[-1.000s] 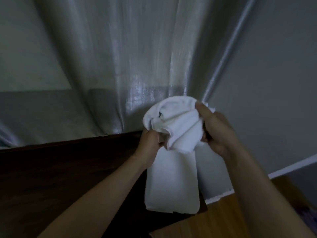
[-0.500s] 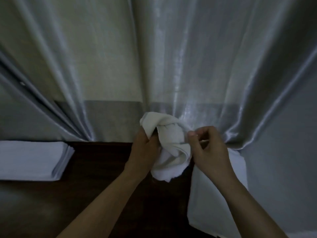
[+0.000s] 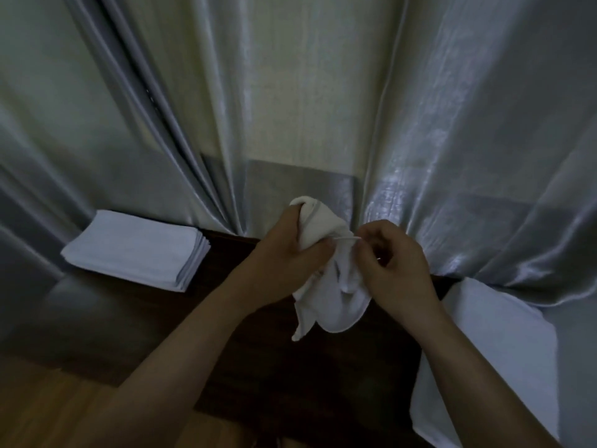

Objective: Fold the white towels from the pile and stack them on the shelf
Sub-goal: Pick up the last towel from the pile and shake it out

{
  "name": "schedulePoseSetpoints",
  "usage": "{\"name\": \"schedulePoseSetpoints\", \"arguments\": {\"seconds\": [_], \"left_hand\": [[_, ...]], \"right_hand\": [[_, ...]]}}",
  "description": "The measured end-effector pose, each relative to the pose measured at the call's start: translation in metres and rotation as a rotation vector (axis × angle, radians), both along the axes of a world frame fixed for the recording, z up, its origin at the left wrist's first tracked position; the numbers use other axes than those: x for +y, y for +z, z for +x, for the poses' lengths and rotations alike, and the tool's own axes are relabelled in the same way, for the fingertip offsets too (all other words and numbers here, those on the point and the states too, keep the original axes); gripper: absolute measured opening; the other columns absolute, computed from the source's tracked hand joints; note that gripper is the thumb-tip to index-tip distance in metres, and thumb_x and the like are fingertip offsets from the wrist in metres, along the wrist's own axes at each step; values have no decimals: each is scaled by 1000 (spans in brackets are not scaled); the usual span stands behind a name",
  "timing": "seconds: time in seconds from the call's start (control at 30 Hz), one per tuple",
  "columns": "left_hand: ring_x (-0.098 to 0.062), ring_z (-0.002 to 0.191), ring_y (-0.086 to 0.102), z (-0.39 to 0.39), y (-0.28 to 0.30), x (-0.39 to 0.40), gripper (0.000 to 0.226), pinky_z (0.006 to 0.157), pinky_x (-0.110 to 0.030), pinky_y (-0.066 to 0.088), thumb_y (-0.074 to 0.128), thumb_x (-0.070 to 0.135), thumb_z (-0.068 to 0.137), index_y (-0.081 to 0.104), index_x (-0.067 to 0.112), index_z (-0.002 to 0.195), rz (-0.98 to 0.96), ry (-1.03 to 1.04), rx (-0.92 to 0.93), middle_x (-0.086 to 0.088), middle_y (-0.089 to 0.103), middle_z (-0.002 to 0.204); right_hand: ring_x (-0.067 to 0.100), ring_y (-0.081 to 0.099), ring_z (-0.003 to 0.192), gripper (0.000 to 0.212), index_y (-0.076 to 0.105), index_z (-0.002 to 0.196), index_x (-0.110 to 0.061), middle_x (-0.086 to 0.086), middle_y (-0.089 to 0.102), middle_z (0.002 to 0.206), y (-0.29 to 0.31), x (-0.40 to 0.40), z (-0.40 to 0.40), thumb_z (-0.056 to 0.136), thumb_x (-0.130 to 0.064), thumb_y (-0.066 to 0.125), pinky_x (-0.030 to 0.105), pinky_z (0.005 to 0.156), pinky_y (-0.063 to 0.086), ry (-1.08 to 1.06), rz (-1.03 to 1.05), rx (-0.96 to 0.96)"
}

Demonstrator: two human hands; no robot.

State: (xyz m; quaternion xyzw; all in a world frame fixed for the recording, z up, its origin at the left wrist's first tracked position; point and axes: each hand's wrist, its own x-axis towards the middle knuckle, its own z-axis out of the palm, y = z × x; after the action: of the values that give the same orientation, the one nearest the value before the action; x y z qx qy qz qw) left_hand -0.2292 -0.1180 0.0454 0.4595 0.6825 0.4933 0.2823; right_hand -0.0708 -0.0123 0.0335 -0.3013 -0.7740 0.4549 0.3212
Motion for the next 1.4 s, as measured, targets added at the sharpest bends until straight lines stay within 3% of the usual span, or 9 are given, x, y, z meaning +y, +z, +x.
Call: {"name": "schedulePoseSetpoints", "arguments": {"seconds": [0.23, 0.43, 0.67, 0.8, 0.93, 1.03, 1.2, 1.3, 1.4], "left_hand": [[-18, 67, 67, -51, 19, -21, 11, 63, -40, 63, 55, 22, 102, 62, 14, 100, 72, 278, -99, -8, 66, 78], [-34, 64, 61, -82, 30, -32, 59, 59, -53, 53, 48, 55, 89, 65, -1, 85, 87, 375, 224, -20, 61, 70], [-23, 45, 46, -98, 40, -33, 57, 48, -38, 40, 56, 40, 101, 58, -2, 62, 37, 391, 373, -12, 52, 51], [-10, 41, 44, -114, 35, -31, 54, 45, -23, 36, 51, 39, 103, 56, 6, 60, -61, 401, 352, 0, 48, 47], [-18, 60, 59, -138, 21, -33, 33, 52, -30, 41, 47, 32, 104, 62, 8, 88, -151, 406, 517, 0, 58, 67], [-25, 57, 68, -152, 21, -39, 10, 46, -27, 50, 51, 23, 103, 58, 19, 109, -100, 414, 243, -9, 67, 69], [-27, 52, 65, -164, 33, -55, 29, 56, -40, 60, 47, 12, 104, 68, 16, 124, 103, 243, -589, -27, 58, 76], [-19, 62, 72, -168, 35, -57, 34, 62, -40, 64, 36, 14, 107, 63, 2, 125, 154, 191, -698, -12, 73, 75], [-18, 86, 76, -177, 33, -61, 56, 74, -32, 63, 85, 46, 69, 78, 6, 108, 249, 90, -701, -5, 79, 92]], "right_hand": [[3, 44, 52, 14, 56, 89, -14, 0, 52, 64, 12, 4, -34, 98, -5, 50, 14, 48, 38, -192, -96, 145], [0, 47, 54, 13, 56, 100, -20, -16, 55, 66, 28, 1, -55, 101, -10, 48, 13, 50, 39, -136, -31, 135], [1, 62, 97, 34, 64, 114, -27, -12, 63, 106, 47, -4, -67, 87, -8, 72, 15, 83, 49, 81, 282, -88], [3, 66, 84, 8, 70, 95, -18, -13, 69, 85, 61, -1, -76, 93, -10, 69, 8, 69, 45, 95, 446, -80], [9, 60, 66, 17, 59, 86, -23, -6, 60, 72, 75, 5, -80, 103, -22, 54, 14, 56, 42, -32, 434, -36], [10, 54, 60, 30, 52, 76, -21, -5, 52, 60, 77, 17, -80, 105, -22, 48, 13, 53, 36, -247, 459, 21], [1, 50, 65, 28, 52, 74, -22, 2, 51, 71, 73, 33, -70, 102, -19, 50, 10, 61, 34, -502, 549, 35], [11, 49, 50, 40, 50, 66, -19, 13, 51, 56, 68, 40, -64, 105, -25, 45, 24, 52, 37, -493, 376, 63], [22, 71, 64, 37, 65, 80, -18, 10, 67, 70, 62, 40, -61, 108, -29, 43, 27, 52, 52, -461, 130, 144]]}}
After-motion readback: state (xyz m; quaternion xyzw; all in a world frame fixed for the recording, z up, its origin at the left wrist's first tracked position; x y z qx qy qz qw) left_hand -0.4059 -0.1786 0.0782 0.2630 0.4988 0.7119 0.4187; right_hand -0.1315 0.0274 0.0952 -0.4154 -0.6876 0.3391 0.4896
